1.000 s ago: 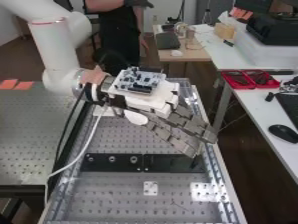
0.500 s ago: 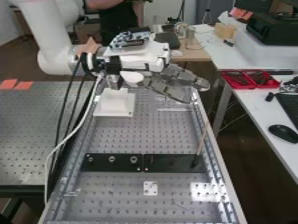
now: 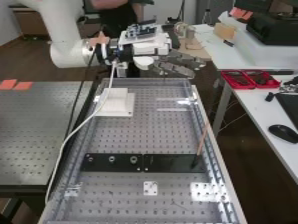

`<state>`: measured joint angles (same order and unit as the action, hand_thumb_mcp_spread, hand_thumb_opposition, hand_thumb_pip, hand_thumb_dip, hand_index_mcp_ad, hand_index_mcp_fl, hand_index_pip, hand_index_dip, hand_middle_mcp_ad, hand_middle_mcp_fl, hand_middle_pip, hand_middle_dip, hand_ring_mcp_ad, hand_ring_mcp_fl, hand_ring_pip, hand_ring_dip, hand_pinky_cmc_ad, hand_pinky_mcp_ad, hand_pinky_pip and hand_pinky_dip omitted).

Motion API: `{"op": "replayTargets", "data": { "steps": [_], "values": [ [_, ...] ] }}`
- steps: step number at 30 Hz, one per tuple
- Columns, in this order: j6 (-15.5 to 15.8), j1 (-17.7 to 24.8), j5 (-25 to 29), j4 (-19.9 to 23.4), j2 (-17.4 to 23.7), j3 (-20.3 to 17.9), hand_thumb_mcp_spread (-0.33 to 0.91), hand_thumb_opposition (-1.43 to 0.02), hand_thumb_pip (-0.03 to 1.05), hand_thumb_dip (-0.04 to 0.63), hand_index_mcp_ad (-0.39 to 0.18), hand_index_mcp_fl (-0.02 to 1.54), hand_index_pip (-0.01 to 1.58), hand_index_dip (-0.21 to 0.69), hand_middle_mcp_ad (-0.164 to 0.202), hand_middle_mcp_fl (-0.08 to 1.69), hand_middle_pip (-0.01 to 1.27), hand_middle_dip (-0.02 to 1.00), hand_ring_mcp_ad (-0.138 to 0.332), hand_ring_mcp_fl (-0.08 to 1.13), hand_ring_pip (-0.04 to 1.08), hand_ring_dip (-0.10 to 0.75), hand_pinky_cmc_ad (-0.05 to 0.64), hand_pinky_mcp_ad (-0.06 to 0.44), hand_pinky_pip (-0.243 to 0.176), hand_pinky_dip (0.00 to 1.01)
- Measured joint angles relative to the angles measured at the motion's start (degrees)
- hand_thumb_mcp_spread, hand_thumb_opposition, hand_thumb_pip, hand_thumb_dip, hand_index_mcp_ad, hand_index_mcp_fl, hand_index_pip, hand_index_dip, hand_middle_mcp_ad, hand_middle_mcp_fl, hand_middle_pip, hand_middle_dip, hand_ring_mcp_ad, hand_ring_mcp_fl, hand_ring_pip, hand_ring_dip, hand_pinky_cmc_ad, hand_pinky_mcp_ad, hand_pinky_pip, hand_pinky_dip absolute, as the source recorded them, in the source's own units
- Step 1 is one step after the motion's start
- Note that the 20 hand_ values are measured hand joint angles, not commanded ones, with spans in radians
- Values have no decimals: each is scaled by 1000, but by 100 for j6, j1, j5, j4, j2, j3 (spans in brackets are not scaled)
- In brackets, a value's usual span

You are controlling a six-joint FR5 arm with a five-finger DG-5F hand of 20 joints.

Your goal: Grab the drill bit and place it in the clear container

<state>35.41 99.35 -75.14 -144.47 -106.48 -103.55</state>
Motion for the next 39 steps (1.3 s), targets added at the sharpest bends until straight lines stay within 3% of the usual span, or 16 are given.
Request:
{"op": "replayTargets", "data": {
  "steps": [18, 39],
  "values": [
    [-415, 562, -187, -253, -781, 516, 660, -1000, 415, 223, -185, 1054, 714, 316, 94, 393, 133, 202, 126, 45, 134, 96, 363, 279, -10, 188],
    [-860, 660, -72, -723, -1574, 997, 660, -998, 415, 223, -185, 1054, 714, 316, 94, 396, 133, 202, 126, 45, 126, 101, 363, 279, -10, 188]
  ]
}}
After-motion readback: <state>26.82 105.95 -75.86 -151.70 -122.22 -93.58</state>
